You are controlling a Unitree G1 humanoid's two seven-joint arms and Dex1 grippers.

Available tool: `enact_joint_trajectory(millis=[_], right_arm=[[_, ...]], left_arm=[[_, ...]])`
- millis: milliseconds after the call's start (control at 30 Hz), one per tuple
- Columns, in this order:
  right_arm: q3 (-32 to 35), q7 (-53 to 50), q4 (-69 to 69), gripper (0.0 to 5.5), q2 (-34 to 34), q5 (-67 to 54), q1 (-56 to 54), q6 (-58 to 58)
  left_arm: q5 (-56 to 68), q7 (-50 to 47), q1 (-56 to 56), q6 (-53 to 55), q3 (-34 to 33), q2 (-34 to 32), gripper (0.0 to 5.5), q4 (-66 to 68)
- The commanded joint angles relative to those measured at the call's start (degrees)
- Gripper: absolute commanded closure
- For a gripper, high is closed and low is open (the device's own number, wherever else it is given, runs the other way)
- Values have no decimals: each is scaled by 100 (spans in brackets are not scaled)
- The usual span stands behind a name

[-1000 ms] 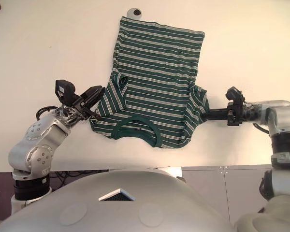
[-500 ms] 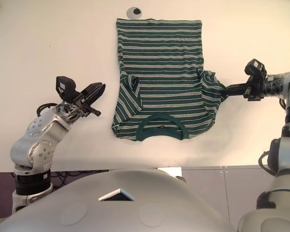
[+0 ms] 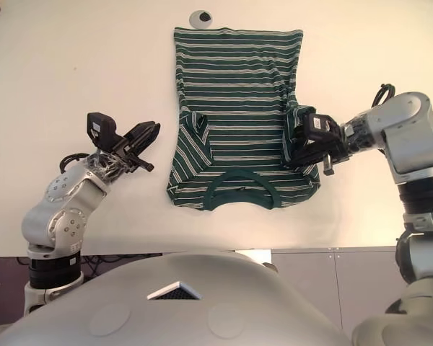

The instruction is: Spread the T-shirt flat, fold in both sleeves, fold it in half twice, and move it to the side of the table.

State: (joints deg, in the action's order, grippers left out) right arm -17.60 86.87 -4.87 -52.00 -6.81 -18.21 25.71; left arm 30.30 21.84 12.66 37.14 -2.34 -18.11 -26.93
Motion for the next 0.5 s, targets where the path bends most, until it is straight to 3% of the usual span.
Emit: enact_joint_trajectory(millis=[33, 267, 500], right_arm=[[-45, -266, 219, 441, 274, -72, -64, 185], [102, -382, 948, 323, 505, -725, -4, 699], [298, -227, 778, 317, 182, -963, -134, 653]], left_arm=[[-96, -32, -49, -36, 37, -1, 483, 87], [-162, 0, -126, -40, 84, 30, 483, 168], [-182, 1, -95, -62, 55, 38, 483, 169]])
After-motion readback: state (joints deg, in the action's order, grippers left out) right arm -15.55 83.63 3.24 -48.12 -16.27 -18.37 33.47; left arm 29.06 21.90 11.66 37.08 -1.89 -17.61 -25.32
